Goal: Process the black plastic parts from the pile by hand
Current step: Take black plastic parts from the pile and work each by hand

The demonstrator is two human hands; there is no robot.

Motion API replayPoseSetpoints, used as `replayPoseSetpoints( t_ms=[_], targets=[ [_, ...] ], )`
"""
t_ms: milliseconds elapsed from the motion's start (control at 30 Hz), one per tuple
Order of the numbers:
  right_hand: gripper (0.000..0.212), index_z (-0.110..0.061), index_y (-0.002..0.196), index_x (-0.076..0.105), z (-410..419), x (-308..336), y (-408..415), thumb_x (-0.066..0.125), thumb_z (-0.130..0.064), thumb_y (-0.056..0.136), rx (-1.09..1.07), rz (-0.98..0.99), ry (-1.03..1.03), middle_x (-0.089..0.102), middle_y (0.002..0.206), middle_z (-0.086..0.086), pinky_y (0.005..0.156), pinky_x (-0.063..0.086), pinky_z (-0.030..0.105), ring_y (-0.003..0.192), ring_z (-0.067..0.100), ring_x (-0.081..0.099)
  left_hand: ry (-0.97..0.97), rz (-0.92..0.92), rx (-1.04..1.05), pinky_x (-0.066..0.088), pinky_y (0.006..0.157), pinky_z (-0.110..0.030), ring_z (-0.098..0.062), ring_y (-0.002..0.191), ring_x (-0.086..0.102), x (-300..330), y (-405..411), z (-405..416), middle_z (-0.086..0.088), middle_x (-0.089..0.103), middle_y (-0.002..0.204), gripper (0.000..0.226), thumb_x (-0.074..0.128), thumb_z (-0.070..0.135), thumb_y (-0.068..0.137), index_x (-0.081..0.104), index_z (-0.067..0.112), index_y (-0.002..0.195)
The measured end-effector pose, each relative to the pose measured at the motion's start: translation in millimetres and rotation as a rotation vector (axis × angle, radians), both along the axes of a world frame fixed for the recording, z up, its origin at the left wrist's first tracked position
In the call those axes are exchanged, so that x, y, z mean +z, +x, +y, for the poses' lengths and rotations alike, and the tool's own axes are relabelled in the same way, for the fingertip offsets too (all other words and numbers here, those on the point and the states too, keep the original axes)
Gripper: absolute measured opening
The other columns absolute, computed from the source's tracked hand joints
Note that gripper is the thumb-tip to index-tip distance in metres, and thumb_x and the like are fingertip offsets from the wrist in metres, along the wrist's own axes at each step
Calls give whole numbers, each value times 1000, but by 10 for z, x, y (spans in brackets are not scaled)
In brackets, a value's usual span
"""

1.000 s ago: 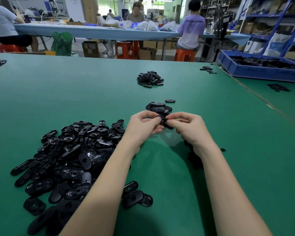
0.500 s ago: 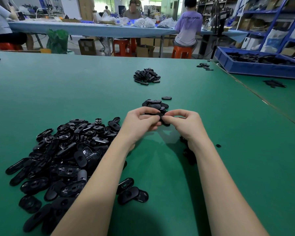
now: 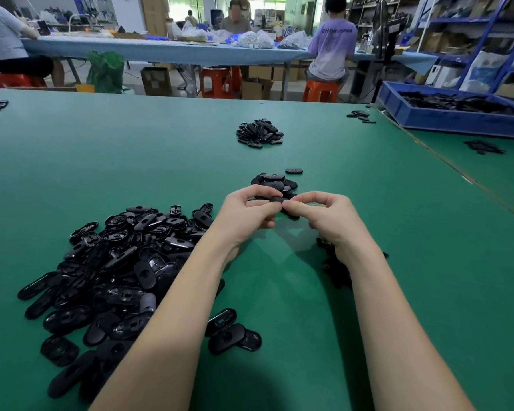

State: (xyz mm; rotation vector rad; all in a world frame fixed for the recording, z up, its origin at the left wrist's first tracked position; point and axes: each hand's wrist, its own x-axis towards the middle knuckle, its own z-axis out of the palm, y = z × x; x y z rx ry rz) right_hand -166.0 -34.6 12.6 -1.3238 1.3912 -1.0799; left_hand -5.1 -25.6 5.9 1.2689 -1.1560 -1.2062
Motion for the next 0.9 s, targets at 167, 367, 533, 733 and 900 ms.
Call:
replayPoseSetpoints(
  t_ms=[167,367,533,733,900],
  targets=[
    [10,-20,77,75,-33,-5,27,82,-14,82,12,5,-11,66,59,-11,45,36,8,44,-5,51,-2,42,18,58,78,-23,-11,62,62,10,-13,3,1,70,70,16,67,-4,88,71,9,97],
    [12,-20,72,74,-54,-43,45,82,-17,81,-2,10,-33,63,55,-15,44,35,8,42,-5,47,-20,59,4,58,73,-18,-12,65,65,29,9,16,-5,69,79,17,68,-4,89,71,4,104],
    [13,-20,69,73,-59,-60,46,81,-17,79,-7,21,-41,59,51,-17,43,33,8,41,-4,44,-27,64,-30,58,74,-19,-12,68,67,29,15,23,-2,73,81,17,70,-2,89,71,6,103],
    [12,-19,69,73,-70,-91,49,81,-18,78,-23,39,-49,62,62,-6,45,36,10,50,4,47,-26,-22,-54,55,67,-17,-4,64,61,7,10,2,8,70,72,13,70,4,91,71,15,98],
    [13,-18,71,72,-91,-131,58,84,-21,75,-36,52,-59,65,62,-6,50,40,17,52,7,52,-31,-132,-26,45,57,-13,3,53,55,-11,15,-26,9,68,72,12,73,11,90,70,22,94]
  ],
)
